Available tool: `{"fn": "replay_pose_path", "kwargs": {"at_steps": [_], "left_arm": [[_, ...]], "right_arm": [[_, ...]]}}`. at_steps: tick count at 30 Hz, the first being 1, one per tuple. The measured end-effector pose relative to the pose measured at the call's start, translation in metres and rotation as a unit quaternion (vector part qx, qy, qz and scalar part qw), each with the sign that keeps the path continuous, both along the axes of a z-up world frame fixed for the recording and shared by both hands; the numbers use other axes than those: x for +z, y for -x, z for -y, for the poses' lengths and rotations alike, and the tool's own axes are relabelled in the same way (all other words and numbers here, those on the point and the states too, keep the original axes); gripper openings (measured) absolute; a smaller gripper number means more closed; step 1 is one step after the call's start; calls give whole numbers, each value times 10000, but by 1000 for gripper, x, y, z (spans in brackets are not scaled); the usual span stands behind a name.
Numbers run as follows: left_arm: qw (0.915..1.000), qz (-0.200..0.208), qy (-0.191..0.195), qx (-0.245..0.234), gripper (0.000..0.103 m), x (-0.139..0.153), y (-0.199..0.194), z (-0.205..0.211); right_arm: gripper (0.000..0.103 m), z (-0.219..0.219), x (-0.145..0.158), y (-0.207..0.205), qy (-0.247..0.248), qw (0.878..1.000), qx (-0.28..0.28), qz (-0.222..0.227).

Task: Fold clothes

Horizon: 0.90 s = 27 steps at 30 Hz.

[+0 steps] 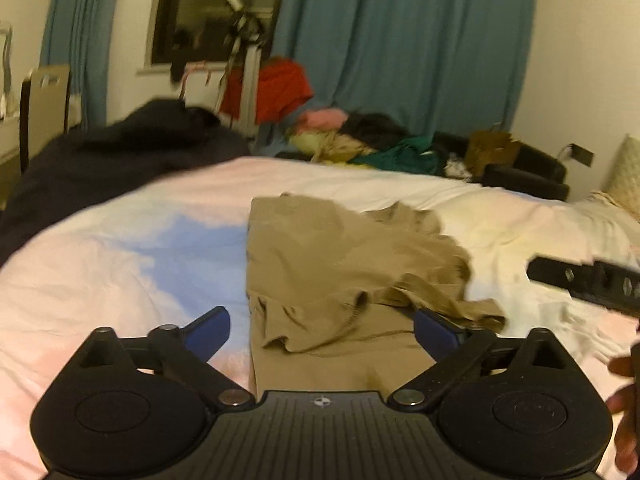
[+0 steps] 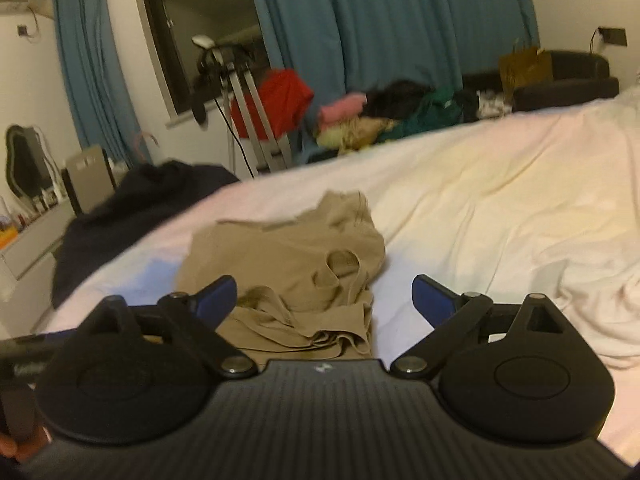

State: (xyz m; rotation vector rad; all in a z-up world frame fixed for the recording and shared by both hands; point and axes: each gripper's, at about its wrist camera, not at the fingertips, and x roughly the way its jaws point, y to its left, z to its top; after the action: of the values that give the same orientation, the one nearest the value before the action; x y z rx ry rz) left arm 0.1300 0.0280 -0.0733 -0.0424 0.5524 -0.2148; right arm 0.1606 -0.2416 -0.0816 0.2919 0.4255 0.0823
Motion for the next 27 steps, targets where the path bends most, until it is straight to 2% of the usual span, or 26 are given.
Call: {"fn": "replay_pose_path", "kwargs": {"at_steps": [3,11,14,17,19,20,22,27], "left_arm": [[9997,175,-141,-112,101,11,25,6],[9992,407,-7,60,102,24,70,-3],[9990,-214,397,45,102,17,64,-14],[9933,-834,799,29,102,10,58,-25],[9806,-1354,1417,-8,102,-3,54,-37],[9701,-1661,1768,-17,102,-13,52,-44],[9527,-2092,2202,29,102,-27,47,-53],[8984,-2827,3360,-7,100,-69,20,-62]], "right_arm": [[96,-1,13,24,111,9997,9,201],[96,-5,26,68,293,9988,100,372],[96,-6,29,75,300,9984,94,471],[96,-4,28,70,225,9989,100,398],[96,-5,26,67,179,9995,101,258],[96,-4,24,66,142,9997,113,185],[96,-4,21,65,38,9999,137,68],[96,-3,13,59,-373,9986,302,-198]]}}
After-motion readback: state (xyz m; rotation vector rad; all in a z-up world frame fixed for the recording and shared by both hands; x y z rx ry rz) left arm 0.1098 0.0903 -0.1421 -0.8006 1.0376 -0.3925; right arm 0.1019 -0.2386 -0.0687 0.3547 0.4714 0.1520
